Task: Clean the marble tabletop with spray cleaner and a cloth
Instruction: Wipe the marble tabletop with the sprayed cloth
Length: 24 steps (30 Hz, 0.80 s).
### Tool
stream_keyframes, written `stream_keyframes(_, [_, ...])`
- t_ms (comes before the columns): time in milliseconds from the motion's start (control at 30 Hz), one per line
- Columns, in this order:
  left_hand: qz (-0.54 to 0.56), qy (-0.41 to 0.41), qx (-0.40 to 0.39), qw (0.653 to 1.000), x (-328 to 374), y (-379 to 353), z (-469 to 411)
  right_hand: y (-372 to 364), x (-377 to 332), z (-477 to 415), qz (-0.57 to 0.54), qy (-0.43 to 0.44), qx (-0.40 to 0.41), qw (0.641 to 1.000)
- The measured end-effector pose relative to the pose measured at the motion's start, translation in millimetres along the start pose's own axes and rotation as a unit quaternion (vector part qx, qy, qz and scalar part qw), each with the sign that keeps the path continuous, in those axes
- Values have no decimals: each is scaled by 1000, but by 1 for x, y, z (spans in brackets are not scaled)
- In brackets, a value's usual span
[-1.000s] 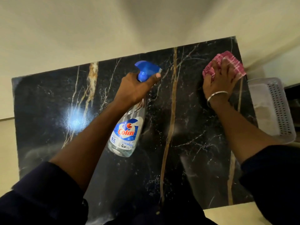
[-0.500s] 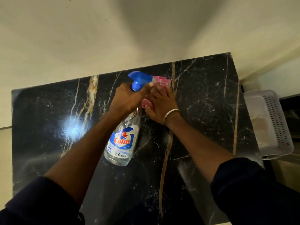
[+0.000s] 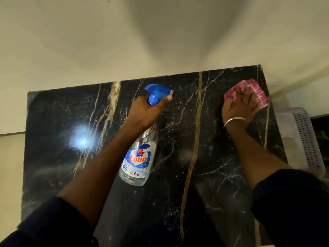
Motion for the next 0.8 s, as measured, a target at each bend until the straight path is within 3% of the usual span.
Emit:
stream_keyframes(167, [-7,5,18,1000,-11,21,11,-21,-119,88,-9,144,-41,989])
stream_keyframes(300, [-1,14,29,999,-21,39,20,-34,-216,171,-26,305,-98,947])
stream_keyframes(400, [-4,30,37,999,-32,52,27,-33,-246,216,-42,413,-103,904])
stream_keyframes(500, [-16,30,37,999,-34,64,37,-33,-239,214,-38,465,-83,881])
stream_keyframes(600, [-8,24,31,999,-32,71,45,-37,-200,192,-11,441,-85,893])
stream_keyframes(700, [4,14,17,1000,-31,71,52,-25,-134,163,3,326,-52,944])
stream_keyframes(800, [23,12,-6,1000,-35,67,61,-13,-74,151,9,236,-53,970])
Point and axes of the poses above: each hand's wrist, its own z-axis away from the middle knuckle, its own y-axis out of the back of the hand, x = y × z, the point moved 10 cm from there along -z, towards the middle knuckle, and after that the axes turned 11 degrees about x, right-handed, at the moved point
